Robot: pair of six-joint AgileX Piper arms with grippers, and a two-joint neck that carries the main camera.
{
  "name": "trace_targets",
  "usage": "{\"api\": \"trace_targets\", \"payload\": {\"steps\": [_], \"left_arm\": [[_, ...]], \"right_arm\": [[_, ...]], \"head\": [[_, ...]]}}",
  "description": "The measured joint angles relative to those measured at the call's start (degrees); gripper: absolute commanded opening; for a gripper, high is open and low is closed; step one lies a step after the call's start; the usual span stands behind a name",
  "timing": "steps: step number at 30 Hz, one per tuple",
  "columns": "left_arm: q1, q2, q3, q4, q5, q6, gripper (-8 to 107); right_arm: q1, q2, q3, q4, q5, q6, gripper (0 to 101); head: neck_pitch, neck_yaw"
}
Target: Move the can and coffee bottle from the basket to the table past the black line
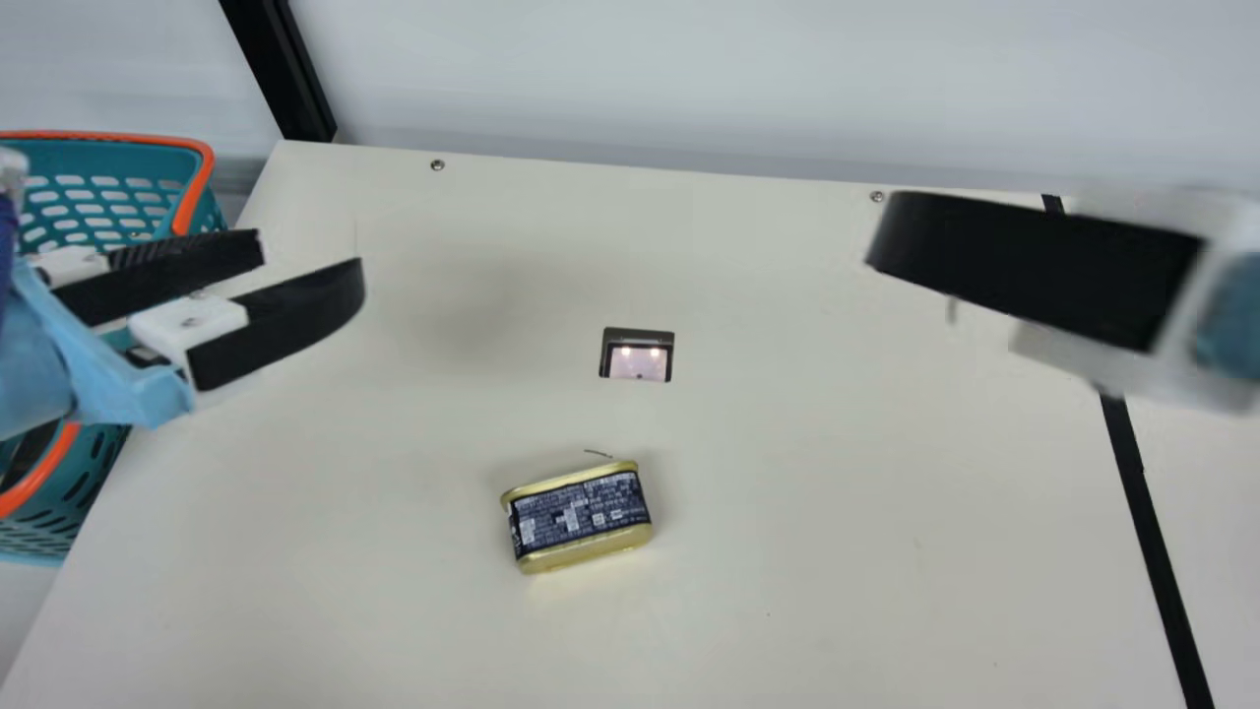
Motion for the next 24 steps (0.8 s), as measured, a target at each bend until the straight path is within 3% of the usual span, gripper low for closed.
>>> {"api": "trace_targets", "payload": {"steps": [15,24], "left_arm": [[-1.09,-1.26,-0.88,1.76,-1.25,-1.54,90],[-10.55,-4.99,-0.24,12.99,-14.59,-4.09,90]], "right_arm": [[-0.72,2.8,-1.22,-0.36,0.5,-1.76,101],[-1.91,12.04,-4.61,-6.33,3.85,-12.95,101]], "head": [[0.0,0.0],[0.0,0.0]]}}
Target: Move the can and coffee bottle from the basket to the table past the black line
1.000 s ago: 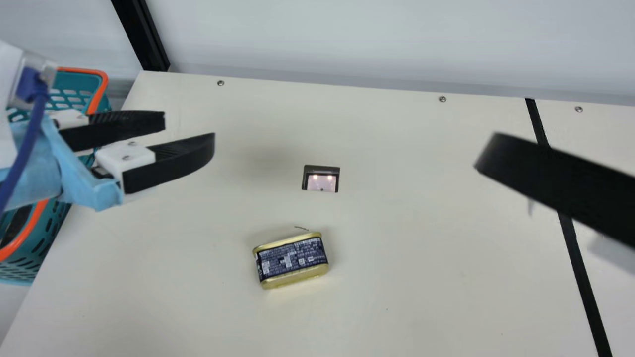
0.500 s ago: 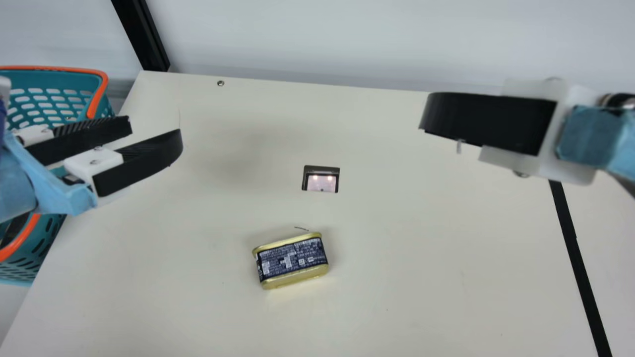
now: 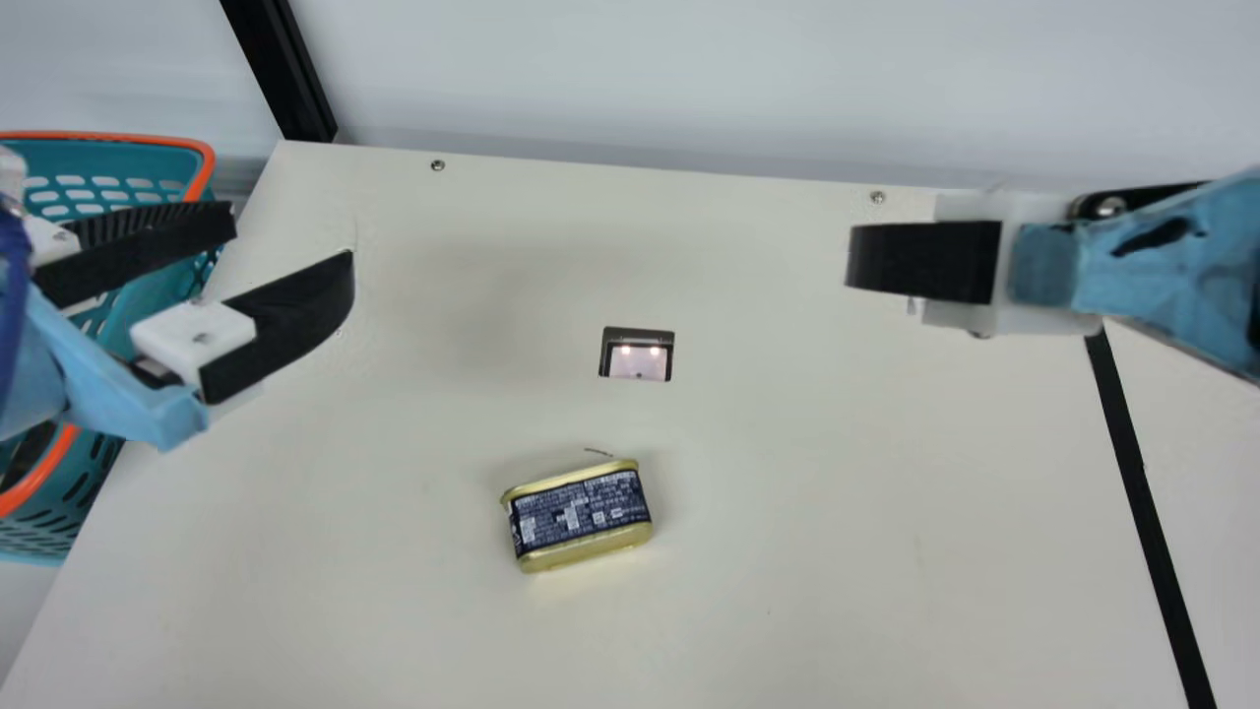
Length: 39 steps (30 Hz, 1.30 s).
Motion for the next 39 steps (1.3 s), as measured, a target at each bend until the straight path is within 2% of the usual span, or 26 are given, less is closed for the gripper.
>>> {"api": "trace_targets", "payload": {"steps": [8,12,16,20,26,31,39], "left_arm": [[-10.22,1.89,3.94,14.89,-17.06,-7.6,90],[-12.07,2.27,6.26,20.92,-23.72,-11.89,90],[-12.18,1.21,8.65,24.71,-27.92,-15.63,90],[-12.08,-1.04,10.42,26.3,-27.87,-19.25,90],[-10.75,-5.14,12.0,29.04,-24.38,-24.43,90],[-8.49,-8.63,13.04,33.02,-20.49,-29.04,90],[-7.07,-13.75,14.22,40.64,-15.1,-36.06,90]], "right_arm": [[1.46,8.04,-1.67,-0.93,1.07,-16.38,101],[3.33,10.41,-1.25,0.53,0.63,-25.83,101],[5.7,12.18,-0.43,2.4,-0.33,-34.26,101],[7.81,13.79,0.1,4.6,-0.46,-42.77,101],[10.75,16.57,0.16,7.48,0.0,-52.76,101],[13.23,18.69,0.02,8.08,0.46,-58.92,101],[17.41,21.83,-0.08,8.59,-1.09,-66.78,101]], "head": [[0.0,0.0],[0.0,0.0],[0.0,0.0],[0.0,0.0],[0.0,0.0],[0.0,0.0],[0.0,0.0]]}}
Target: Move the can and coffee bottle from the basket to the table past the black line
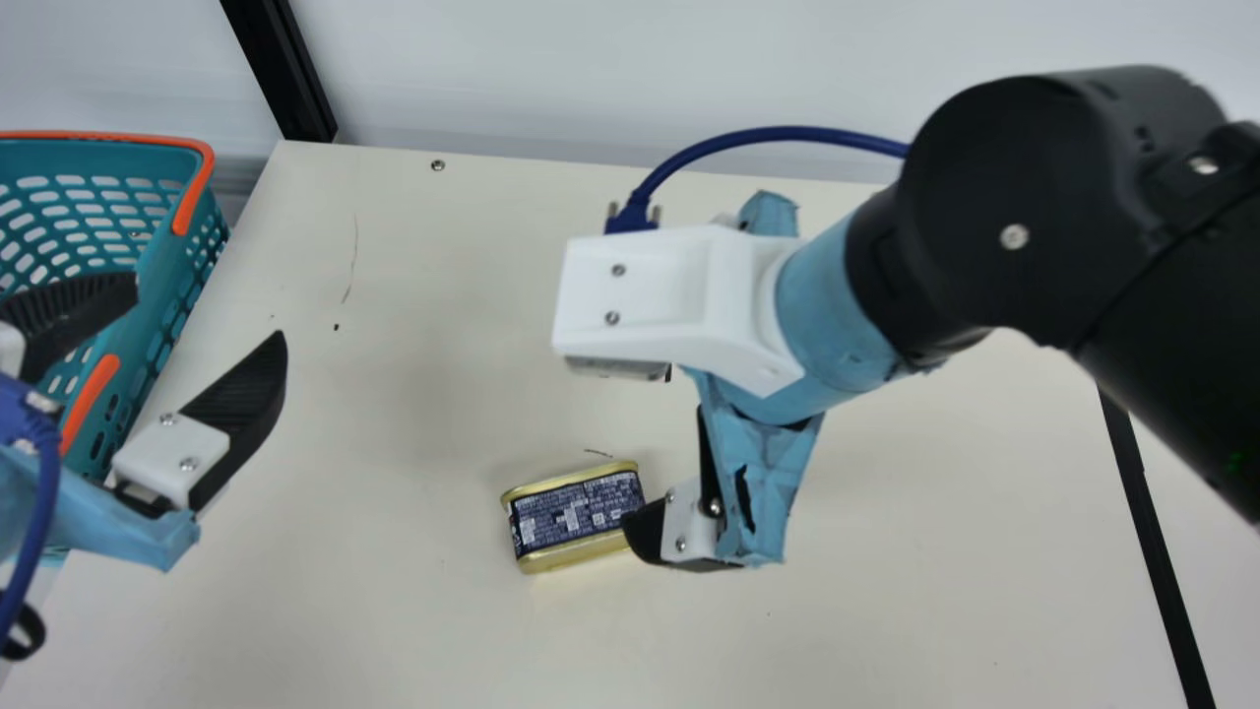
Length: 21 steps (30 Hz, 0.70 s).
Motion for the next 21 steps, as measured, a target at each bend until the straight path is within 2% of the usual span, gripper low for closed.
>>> {"api": "trace_targets", "payload": {"steps": [11,21], "left_arm": [[0.0,0.0,0.0,0.27,0.05,-0.2,90],[0.0,0.0,0.0,0.27,0.05,-0.2,90]], "right_arm": [[5.67,5.04,0.0,0.08,-2.08,-6.24,101],[8.87,9.99,-0.6,-2.13,-3.76,-7.68,101]], "head": [[0.29,0.0],[0.29,0.0]]}}
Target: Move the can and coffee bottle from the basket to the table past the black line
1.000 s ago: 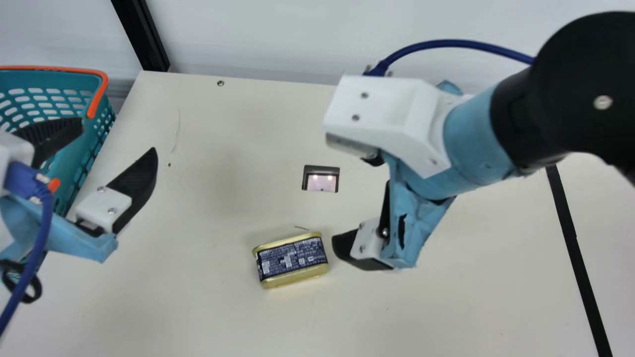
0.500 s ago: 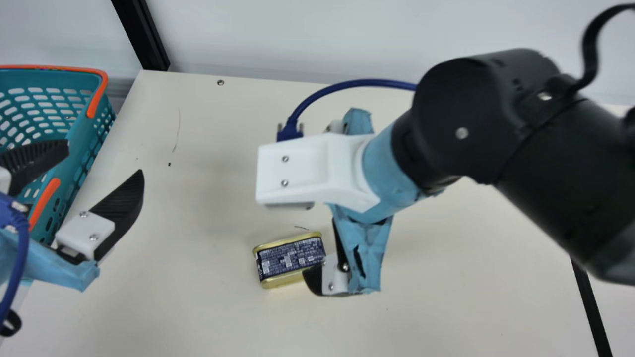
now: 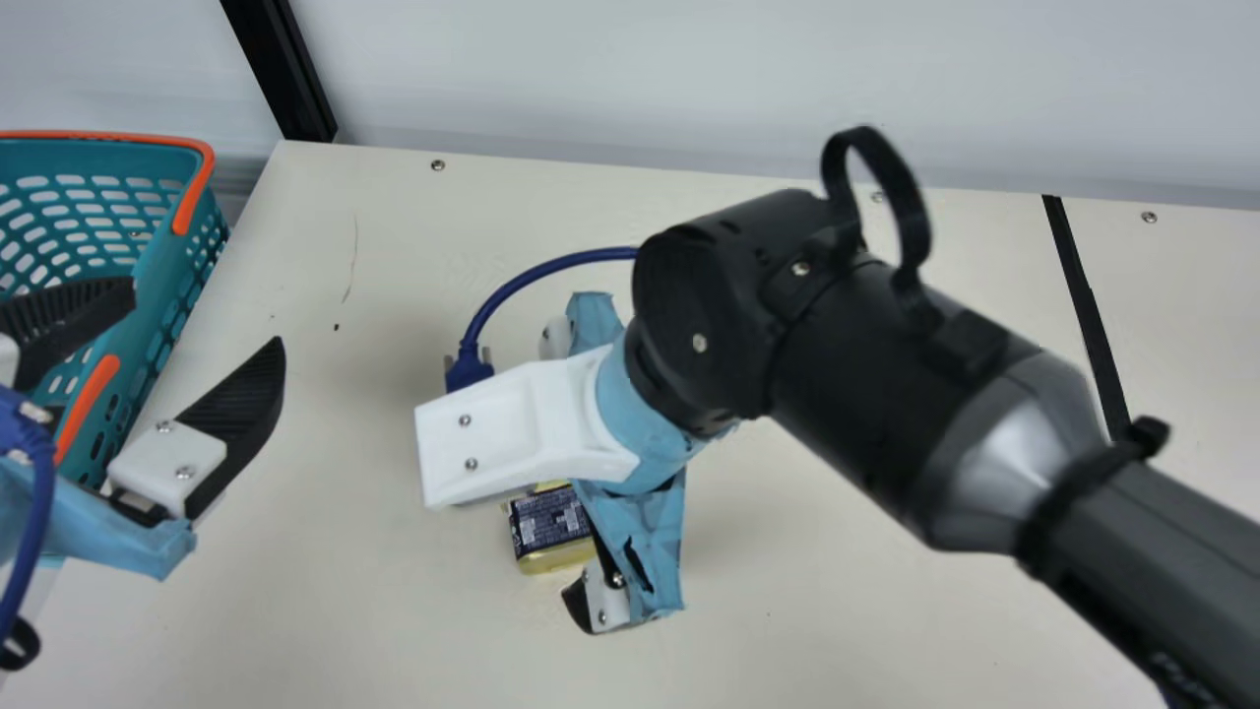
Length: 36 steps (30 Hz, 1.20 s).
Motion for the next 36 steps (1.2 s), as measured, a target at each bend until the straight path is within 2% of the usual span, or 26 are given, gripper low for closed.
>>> {"api": "trace_targets", "payload": {"steps": [7,17,18,19,27,36], "left_arm": [[0.0,0.0,0.0,0.0,0.0,0.0,90],[0.0,0.0,0.0,0.0,0.0,0.0,90],[0.0,0.0,0.0,0.0,0.0,0.0,90],[0.0,0.0,0.0,0.0,0.0,0.0,90],[0.0,0.0,0.0,0.0,0.0,0.0,90],[0.0,0.0,0.0,0.0,0.0,0.0,90]], "right_arm": [[0.31,3.29,-0.57,-2.19,-1.48,0.1,101],[-0.12,6.92,-1.89,-4.43,-1.6,2.18,101],[-0.12,7.13,-1.98,-4.67,-1.54,2.56,37],[-0.12,7.2,-2.03,-4.99,-1.6,2.89,0],[-1.12,6.66,-1.81,-5.97,-1.35,7.37,0],[-5.81,1.68,0.7,-6.33,-2.27,13.42,0]], "head": [[-0.29,0.0],[-0.29,0.0],[-0.29,0.0],[-0.29,0.0],[-0.29,0.0],[-0.29,0.0]]}}
